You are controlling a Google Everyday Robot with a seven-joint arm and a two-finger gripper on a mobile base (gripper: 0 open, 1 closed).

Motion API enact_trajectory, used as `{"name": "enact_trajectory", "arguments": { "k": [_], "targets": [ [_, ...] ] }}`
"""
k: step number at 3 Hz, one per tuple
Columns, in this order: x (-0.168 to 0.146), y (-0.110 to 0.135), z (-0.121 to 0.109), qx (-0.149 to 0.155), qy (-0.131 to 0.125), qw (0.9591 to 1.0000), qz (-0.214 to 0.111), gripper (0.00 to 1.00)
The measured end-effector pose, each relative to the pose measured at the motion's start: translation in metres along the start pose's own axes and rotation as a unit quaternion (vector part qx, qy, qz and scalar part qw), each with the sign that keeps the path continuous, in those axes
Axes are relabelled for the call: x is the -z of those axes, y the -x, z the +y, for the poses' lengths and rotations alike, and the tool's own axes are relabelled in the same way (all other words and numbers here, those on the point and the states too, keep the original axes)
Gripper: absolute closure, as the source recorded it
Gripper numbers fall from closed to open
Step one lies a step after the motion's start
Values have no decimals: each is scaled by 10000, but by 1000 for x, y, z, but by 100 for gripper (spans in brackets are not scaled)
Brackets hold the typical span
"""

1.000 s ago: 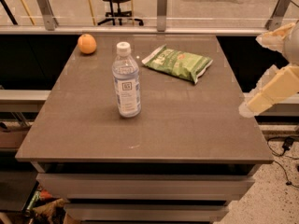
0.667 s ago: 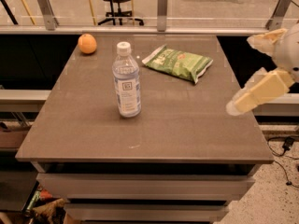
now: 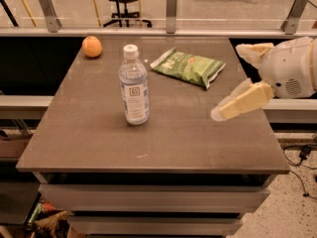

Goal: Pick blue plastic bottle

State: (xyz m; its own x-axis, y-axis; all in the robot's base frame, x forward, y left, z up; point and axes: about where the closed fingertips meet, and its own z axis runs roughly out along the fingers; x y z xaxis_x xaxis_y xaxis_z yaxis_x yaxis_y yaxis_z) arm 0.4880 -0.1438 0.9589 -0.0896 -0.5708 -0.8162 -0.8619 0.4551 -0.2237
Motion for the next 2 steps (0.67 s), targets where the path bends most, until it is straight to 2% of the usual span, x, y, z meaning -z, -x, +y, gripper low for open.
{"name": "enact_trajectory", "arguments": {
  "k": [1, 2],
  "targets": [
    [-24, 2, 4, -149, 182, 9988, -439, 0],
    [-44, 7, 9, -273, 419, 9961, -725, 0]
  ]
}}
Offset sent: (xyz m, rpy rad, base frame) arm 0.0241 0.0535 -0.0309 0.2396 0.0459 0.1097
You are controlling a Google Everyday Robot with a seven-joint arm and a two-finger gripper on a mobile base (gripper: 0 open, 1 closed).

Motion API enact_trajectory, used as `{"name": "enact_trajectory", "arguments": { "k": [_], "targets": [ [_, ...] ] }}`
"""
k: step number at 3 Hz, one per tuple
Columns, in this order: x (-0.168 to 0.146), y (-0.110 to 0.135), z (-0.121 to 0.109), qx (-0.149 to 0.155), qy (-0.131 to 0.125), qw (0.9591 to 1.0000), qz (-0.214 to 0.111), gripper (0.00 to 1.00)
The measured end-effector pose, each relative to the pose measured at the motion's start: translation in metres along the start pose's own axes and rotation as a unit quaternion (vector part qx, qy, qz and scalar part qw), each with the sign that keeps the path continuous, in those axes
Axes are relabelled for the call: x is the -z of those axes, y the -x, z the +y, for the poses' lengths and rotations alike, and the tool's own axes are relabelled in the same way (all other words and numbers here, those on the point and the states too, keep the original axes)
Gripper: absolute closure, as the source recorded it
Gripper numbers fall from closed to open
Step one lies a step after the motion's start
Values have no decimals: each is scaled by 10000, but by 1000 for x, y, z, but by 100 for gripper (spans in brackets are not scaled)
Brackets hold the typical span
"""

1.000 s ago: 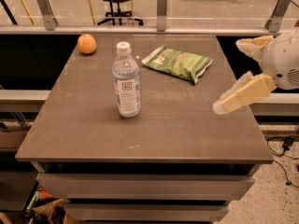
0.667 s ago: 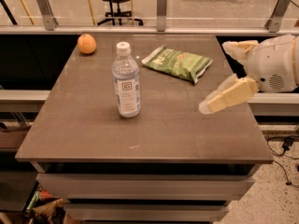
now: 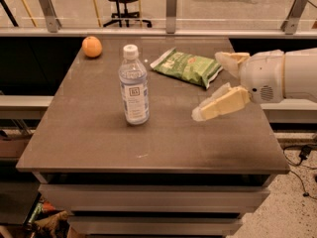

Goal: Pick blue plastic bottle

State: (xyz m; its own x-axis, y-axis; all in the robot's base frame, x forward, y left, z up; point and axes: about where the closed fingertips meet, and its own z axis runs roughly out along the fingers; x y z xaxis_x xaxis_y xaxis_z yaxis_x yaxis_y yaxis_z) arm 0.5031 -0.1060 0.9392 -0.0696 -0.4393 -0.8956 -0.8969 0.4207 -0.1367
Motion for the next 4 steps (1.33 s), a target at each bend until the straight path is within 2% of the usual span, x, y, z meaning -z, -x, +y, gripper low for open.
{"name": "enact_trajectory", "arguments": {
  "k": [2, 3, 4],
  "targets": [
    [-27, 10, 12, -309, 281, 9989, -233, 0],
    [-56, 32, 11, -374, 396, 9979, -354, 0],
    [-59, 31, 11, -413, 420, 9975, -378, 0]
  ]
}}
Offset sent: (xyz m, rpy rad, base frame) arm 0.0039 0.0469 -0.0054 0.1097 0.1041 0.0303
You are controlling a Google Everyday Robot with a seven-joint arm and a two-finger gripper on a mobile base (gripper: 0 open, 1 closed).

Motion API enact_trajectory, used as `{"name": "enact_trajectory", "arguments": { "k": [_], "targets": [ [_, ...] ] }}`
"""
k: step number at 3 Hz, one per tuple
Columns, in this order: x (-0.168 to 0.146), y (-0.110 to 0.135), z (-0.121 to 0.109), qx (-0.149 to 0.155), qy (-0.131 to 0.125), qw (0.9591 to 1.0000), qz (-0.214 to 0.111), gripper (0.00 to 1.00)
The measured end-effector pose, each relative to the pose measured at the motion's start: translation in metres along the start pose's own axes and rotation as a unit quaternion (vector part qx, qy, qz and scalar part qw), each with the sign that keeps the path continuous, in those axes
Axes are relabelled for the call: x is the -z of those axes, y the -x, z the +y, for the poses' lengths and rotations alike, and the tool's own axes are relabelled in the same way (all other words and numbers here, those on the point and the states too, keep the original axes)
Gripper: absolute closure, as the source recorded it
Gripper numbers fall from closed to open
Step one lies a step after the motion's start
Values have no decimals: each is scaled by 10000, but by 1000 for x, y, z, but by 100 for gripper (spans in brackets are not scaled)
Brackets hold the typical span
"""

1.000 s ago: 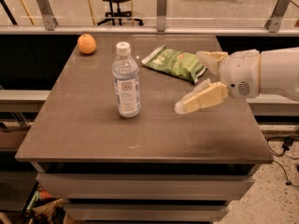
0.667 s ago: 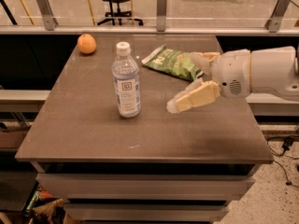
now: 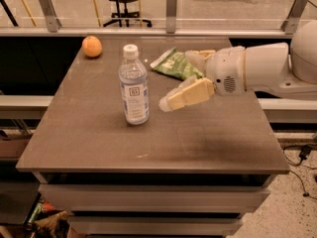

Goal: Pick blue plastic bottle

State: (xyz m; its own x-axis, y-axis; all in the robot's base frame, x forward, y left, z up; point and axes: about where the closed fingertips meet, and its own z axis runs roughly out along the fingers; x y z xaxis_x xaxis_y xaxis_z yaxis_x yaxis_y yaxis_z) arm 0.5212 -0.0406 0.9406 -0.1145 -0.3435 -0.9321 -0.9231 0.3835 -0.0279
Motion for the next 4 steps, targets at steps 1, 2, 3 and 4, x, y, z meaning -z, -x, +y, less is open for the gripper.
{"name": "enact_trajectory", "arguments": {
  "k": [1, 2, 3, 4],
  "targets": [
    [-17, -11, -7, -176, 58, 9992, -342, 0],
    [-36, -18, -14, -279, 168, 9963, -794, 0],
    [-51, -15, -17, -238, 285, 9923, -1178, 0],
    [-56, -6, -10, -54, 259, 9904, -1355, 0]
  ]
}}
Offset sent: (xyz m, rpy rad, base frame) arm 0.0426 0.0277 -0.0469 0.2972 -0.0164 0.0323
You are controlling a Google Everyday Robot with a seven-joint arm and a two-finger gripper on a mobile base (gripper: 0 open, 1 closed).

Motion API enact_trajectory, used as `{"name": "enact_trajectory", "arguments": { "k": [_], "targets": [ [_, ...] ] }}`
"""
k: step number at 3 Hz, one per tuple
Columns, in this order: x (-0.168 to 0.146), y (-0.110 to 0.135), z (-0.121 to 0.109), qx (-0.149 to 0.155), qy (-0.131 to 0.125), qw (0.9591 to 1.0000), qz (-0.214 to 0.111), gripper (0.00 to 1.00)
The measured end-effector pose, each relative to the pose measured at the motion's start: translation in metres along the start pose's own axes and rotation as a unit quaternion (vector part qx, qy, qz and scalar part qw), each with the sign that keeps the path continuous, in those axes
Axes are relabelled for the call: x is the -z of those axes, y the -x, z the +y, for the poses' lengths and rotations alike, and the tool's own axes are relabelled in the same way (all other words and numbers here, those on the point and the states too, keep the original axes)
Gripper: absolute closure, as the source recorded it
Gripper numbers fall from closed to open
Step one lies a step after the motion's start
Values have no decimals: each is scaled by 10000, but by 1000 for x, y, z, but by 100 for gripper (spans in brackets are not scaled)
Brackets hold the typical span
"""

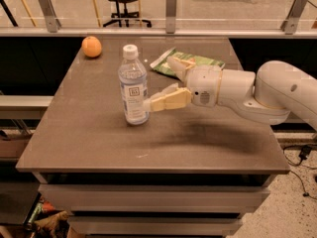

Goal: Pick blue plastic bottle

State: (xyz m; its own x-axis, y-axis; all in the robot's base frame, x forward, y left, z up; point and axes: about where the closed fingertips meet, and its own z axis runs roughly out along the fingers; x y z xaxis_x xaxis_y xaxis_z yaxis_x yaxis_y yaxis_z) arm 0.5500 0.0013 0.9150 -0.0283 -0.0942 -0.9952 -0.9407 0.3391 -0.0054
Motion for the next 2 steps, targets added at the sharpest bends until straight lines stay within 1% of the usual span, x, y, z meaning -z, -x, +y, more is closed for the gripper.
{"name": "enact_trajectory", "arguments": {
  "k": [1, 2],
  "targets": [
    [-7, 6, 14, 193, -14, 9998, -90, 0],
    [-18, 7, 27, 256, 55, 9995, -166, 0]
  ]
}}
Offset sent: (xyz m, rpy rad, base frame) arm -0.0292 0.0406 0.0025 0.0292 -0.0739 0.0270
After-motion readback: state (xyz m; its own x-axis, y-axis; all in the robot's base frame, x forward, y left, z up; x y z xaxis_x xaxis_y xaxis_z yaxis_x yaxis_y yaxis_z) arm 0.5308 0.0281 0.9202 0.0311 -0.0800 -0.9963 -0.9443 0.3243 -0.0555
